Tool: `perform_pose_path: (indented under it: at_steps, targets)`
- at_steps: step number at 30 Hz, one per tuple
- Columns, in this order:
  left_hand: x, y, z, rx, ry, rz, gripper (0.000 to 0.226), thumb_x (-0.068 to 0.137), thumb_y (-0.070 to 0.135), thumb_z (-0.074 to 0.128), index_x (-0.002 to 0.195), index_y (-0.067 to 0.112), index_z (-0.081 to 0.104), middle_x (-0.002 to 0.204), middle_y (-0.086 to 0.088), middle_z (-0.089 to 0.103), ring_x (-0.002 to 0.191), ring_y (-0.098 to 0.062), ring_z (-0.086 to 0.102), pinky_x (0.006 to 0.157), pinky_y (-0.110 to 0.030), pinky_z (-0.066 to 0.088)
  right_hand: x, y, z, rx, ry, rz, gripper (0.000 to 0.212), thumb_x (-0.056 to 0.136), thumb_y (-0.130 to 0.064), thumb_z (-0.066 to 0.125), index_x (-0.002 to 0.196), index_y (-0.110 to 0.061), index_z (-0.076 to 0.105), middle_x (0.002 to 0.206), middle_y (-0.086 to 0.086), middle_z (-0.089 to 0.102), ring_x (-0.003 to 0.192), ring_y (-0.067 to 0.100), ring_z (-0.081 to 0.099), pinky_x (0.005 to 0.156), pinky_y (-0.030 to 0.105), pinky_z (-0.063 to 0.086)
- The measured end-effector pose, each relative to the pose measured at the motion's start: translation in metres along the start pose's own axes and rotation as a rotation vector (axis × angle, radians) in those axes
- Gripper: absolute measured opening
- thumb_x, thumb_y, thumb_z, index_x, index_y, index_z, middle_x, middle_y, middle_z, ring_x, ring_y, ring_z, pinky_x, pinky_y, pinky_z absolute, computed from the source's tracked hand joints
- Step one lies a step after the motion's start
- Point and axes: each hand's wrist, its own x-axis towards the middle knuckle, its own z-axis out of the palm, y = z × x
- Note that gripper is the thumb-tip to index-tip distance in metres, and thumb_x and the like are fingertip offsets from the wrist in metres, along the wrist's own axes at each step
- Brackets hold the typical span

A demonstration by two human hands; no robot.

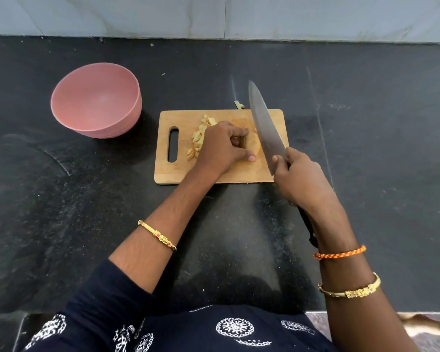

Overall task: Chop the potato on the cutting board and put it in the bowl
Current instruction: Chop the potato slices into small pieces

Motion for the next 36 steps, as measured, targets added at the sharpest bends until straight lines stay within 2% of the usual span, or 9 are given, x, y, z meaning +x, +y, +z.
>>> perform_pose_path:
  at_steps: [6,9,12,16,20,25,32,34,36]
  targets:
    - [0.0,-0.001,0.001,-0.016,0.001,0.003,0.066,0.053,0.018,0.089,0.114,0.005,0.065,0.089,0.003,0.059,0.071,-0.001,0.05,0.065,-0.002,0.042,0.004,-0.003,0.003,-0.006,0.003,0.003,0.029,0.098,-0.031,0.039,0.071,-0.022,0.039,0.085,0.009,0.054,0.068,0.023,0.053,0.062,0.034,0.044]
    - [0.0,-0.002,0.001,-0.016,0.007,0.014,0.065,0.054,0.017,0.089,0.113,0.005,0.065,0.086,0.005,0.058,0.069,0.0,0.049,0.064,-0.002,0.042,0.005,-0.007,0.004,-0.035,-0.001,0.007,0.02,0.099,-0.031,0.038,0.083,-0.018,0.043,0.087,0.009,0.051,0.075,0.027,0.052,0.069,0.039,0.048]
    - [0.001,-0.002,0.0,-0.002,-0.005,0.024,0.064,0.055,0.017,0.088,0.113,0.005,0.065,0.085,0.005,0.057,0.069,0.0,0.05,0.064,-0.001,0.041,0.004,-0.011,0.008,-0.087,0.001,-0.002,0.015,0.099,-0.029,0.037,0.098,-0.016,0.045,0.093,0.01,0.049,0.083,0.03,0.048,0.074,0.037,0.043]
    - [0.001,-0.005,0.0,0.013,-0.016,0.03,0.063,0.056,0.014,0.088,0.114,0.004,0.065,0.085,0.005,0.055,0.075,-0.006,0.053,0.066,-0.002,0.041,0.001,-0.013,0.014,-0.104,0.021,0.001,0.012,0.1,-0.028,0.036,0.097,-0.017,0.04,0.093,0.011,0.047,0.084,0.031,0.048,0.075,0.037,0.042]
    - [-0.001,-0.004,0.003,0.016,0.005,0.035,0.062,0.058,0.013,0.087,0.115,0.004,0.064,0.088,0.004,0.057,0.075,-0.005,0.053,0.066,0.0,0.041,-0.004,-0.016,0.018,-0.104,0.023,0.036,0.019,0.101,-0.029,0.035,0.109,-0.014,0.044,0.094,0.01,0.048,0.092,0.031,0.055,0.081,0.044,0.049]
    - [-0.001,-0.004,0.001,0.029,0.013,0.039,0.061,0.058,0.012,0.086,0.115,0.004,0.064,0.091,0.004,0.059,0.078,-0.007,0.055,0.065,0.001,0.041,-0.018,-0.005,0.027,-0.142,-0.032,0.071,0.017,0.1,-0.028,0.036,0.106,-0.013,0.042,0.096,0.014,0.05,0.09,0.031,0.055,0.081,0.044,0.049]
    - [-0.003,-0.002,0.001,0.03,-0.005,0.03,0.063,0.058,0.012,0.086,0.117,0.004,0.063,0.092,0.002,0.059,0.078,-0.007,0.053,0.062,0.003,0.038,-0.046,0.015,0.022,-0.112,-0.031,0.081,0.019,0.1,-0.031,0.035,0.09,-0.016,0.04,0.093,0.017,0.055,0.087,0.038,0.056,0.076,0.042,0.048]
    - [-0.003,-0.003,0.001,0.012,-0.014,0.011,0.064,0.058,0.012,0.086,0.117,0.003,0.062,0.094,0.001,0.059,0.079,-0.007,0.053,0.063,0.003,0.039,-0.052,0.016,0.013,-0.074,0.008,0.059,0.026,0.099,-0.031,0.037,0.077,-0.018,0.038,0.084,0.014,0.055,0.077,0.033,0.055,0.068,0.037,0.045]
    - [-0.003,-0.003,0.0,-0.017,-0.01,-0.013,0.065,0.057,0.012,0.087,0.117,0.003,0.063,0.096,0.0,0.061,0.08,-0.007,0.054,0.063,0.002,0.04,-0.05,0.011,0.005,-0.029,0.075,0.017,0.034,0.1,-0.029,0.038,0.067,-0.019,0.03,0.071,0.007,0.048,0.062,0.02,0.047,0.054,0.032,0.033]
